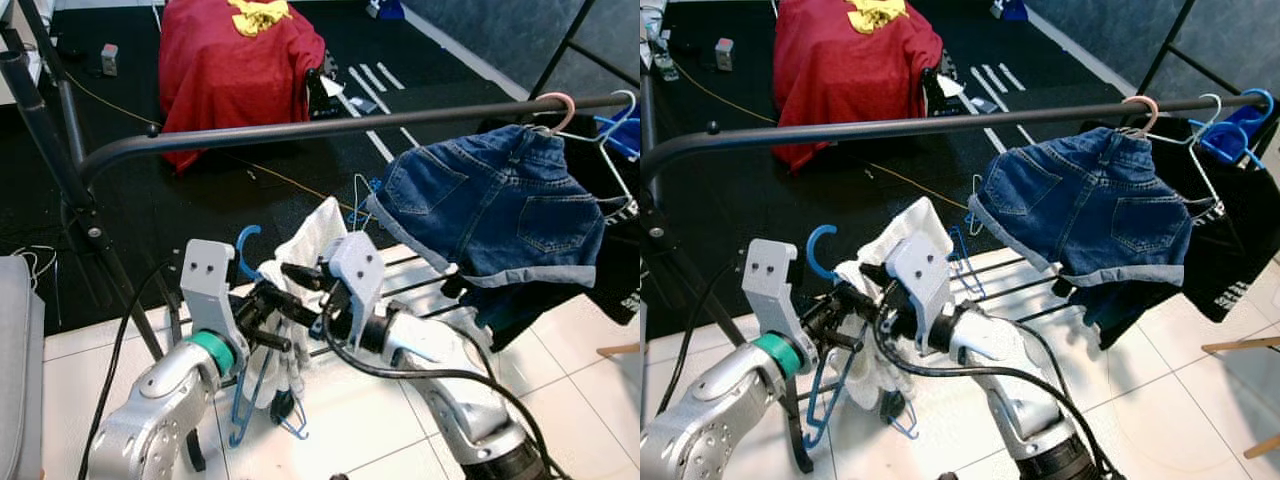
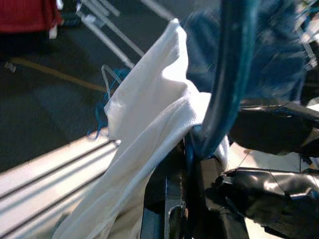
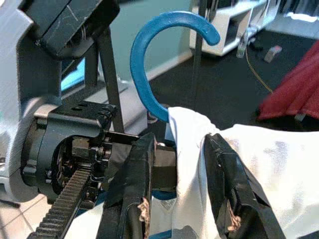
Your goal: Hang hanger
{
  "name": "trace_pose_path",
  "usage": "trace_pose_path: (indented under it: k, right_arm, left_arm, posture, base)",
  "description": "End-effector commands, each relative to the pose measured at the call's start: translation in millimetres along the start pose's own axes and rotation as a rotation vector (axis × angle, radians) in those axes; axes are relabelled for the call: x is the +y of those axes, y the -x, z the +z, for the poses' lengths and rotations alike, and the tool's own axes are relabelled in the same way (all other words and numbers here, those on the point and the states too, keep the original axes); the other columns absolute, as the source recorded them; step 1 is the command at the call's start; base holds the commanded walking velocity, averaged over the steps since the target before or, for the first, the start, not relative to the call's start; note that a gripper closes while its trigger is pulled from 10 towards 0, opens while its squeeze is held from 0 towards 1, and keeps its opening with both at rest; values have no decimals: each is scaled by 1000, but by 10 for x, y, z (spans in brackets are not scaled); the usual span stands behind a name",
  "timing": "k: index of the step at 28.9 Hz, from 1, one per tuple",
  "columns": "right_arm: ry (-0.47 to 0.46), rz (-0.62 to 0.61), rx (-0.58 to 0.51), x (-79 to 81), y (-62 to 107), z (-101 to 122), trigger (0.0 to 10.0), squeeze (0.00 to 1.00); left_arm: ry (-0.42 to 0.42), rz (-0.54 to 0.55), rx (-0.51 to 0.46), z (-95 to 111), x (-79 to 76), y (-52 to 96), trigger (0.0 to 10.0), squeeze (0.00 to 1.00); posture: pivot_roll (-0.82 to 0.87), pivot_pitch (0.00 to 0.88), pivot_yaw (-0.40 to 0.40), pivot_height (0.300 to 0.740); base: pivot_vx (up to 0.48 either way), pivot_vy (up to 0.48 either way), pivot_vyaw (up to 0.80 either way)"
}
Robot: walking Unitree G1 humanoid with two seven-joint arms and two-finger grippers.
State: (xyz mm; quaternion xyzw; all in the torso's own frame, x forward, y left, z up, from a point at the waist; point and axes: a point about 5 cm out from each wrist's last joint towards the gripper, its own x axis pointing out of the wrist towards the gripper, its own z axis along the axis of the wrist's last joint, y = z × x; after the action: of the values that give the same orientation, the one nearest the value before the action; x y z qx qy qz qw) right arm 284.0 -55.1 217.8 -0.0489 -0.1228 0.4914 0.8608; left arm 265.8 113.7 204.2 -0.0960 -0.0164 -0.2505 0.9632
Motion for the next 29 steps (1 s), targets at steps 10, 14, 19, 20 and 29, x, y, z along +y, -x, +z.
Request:
trace_pose_path:
  k: [10, 14, 19, 20, 29]
  right_arm:
    - [-46, 251, -104, -52, 430, 522, 10000, 0]
    - [51, 348, -30, -47, 577, 625, 10000, 0]
    - [227, 442, 261, -110, 814, 385, 10000, 0]
    - [227, 442, 261, -110, 814, 385, 10000, 0]
    - [249, 515, 382, -129, 934, 270, 10000, 0]
  left_arm:
    - [-115, -246, -14, 51, -127, 26, 10000, 0]
    - [-184, -302, 47, -52, -87, 34, 10000, 0]
    - [-324, -422, 127, -146, -20, 76, 10000, 0]
    - [-324, -422, 127, -146, -20, 76, 10000, 0]
    - [-481, -500, 185, -141, 109, 141, 10000, 0]
  posture:
    - [-68, 177, -20, 740]
    - [-75, 183, -13, 740]
    - [-94, 191, -2, 740]
    - [-94, 191, -2, 740]
    - [-90, 192, 5, 740]
  base:
    - [0, 0, 0]
    - [0, 0, 0]
    - [0, 0, 0]
    - [0, 0, 0]
    - [0, 0, 0]
